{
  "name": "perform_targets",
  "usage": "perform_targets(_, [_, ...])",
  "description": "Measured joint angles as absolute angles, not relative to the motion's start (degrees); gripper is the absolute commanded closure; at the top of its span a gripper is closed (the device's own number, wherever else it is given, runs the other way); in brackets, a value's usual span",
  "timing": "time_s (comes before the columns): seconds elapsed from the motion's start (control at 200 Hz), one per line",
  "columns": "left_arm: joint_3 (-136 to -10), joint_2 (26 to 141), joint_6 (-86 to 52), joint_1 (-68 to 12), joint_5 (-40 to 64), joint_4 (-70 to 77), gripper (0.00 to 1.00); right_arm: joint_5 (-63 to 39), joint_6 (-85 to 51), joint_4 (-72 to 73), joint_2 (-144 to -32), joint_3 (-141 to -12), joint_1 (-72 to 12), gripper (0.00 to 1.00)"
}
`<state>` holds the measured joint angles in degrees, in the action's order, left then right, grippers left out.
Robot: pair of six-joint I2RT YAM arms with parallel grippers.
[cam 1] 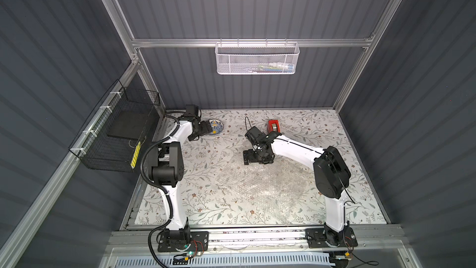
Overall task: Wrap bowls in bubble wrap
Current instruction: Adjust the bubble wrap at the center of the board.
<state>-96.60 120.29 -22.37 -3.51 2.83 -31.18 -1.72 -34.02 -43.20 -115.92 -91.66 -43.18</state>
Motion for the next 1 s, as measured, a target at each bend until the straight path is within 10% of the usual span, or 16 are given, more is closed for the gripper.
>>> perform_targets(1.001, [-116.97, 138.56, -22.72, -2.09, 8.49, -35.79, 0.56, -17.56, -21.54, -40.16, -132.11, -107.94, -50.78, 0.01])
